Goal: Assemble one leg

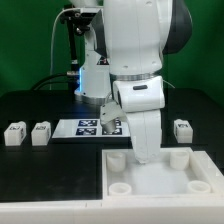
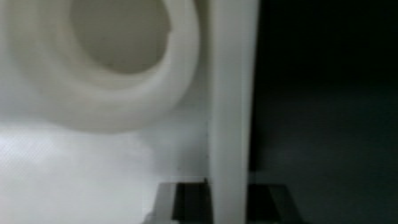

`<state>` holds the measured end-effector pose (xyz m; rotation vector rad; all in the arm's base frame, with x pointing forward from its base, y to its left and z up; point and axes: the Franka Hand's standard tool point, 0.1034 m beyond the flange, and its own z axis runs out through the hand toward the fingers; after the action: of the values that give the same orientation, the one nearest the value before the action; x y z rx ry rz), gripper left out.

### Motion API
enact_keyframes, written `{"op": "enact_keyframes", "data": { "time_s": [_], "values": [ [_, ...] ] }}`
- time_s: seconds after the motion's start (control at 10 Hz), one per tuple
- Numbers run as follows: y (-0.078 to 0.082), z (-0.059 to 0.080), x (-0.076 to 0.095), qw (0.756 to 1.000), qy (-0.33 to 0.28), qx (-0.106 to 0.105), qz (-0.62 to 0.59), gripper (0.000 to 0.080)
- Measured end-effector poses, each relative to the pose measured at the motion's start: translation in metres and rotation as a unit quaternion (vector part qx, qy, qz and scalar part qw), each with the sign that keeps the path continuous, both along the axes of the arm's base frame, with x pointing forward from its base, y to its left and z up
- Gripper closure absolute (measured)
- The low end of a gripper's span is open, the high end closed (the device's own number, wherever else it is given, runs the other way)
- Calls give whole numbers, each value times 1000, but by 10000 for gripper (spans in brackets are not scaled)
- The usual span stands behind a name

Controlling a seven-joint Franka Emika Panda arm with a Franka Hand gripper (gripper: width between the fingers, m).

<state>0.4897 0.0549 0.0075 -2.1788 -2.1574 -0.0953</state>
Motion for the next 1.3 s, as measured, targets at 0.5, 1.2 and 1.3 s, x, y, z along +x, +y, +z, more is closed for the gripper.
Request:
{"op": "enact_keyframes", "data": {
  "time_s": [0.5, 1.2, 1.3],
  "values": [
    [0, -1, 0, 1000, 3, 0, -5, 558],
    [-2, -1, -1, 1000, 4, -1, -6, 158],
    [-2, -1, -1, 1000, 4, -1, -6, 151]
  ]
}}
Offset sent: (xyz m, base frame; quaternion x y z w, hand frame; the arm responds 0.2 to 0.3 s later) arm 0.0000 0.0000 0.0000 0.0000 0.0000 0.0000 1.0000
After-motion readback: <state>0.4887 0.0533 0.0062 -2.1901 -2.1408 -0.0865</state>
